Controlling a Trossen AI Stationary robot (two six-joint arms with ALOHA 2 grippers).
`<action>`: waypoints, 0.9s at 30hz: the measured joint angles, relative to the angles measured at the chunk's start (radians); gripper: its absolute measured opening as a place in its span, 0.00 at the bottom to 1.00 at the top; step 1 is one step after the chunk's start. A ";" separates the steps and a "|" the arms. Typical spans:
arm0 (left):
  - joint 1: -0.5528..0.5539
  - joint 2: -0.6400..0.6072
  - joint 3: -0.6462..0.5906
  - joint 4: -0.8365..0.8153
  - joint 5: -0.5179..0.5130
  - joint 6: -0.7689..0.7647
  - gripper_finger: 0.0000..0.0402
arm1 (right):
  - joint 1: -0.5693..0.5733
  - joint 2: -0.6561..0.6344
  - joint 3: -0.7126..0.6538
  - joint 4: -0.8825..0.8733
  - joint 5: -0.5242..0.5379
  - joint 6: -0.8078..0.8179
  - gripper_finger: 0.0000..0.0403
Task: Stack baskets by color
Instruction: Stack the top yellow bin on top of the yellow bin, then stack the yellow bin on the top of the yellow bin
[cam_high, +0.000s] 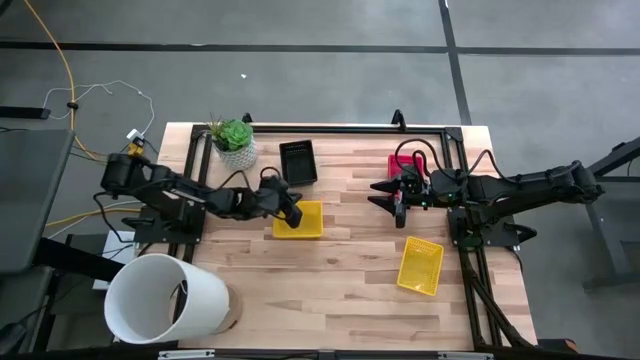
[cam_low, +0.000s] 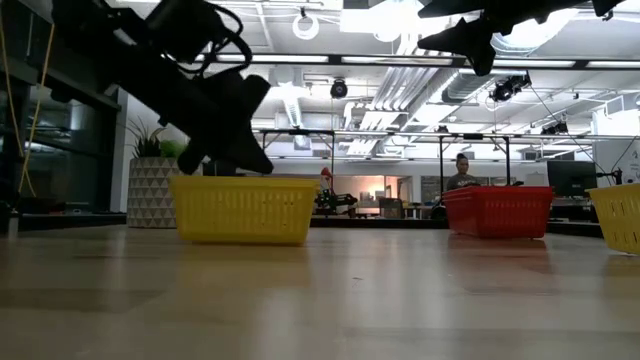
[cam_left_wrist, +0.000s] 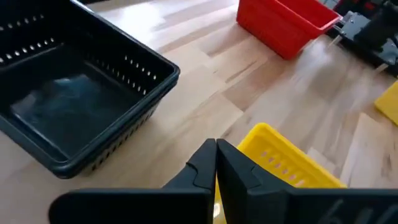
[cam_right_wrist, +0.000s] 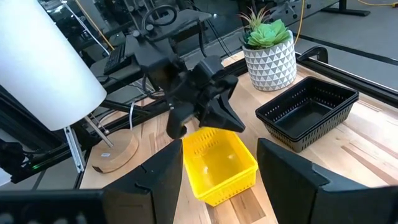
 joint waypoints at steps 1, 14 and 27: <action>0.000 0.006 0.001 0.003 0.003 -0.010 0.00 | 0.000 0.000 0.000 0.000 0.000 0.004 0.48; 0.000 -0.369 0.144 0.019 0.182 0.367 0.00 | 0.000 0.000 0.000 0.063 0.001 0.003 0.48; -0.021 -0.747 0.189 -0.126 0.328 0.420 0.00 | 0.000 0.000 0.000 0.116 -0.002 -0.001 0.48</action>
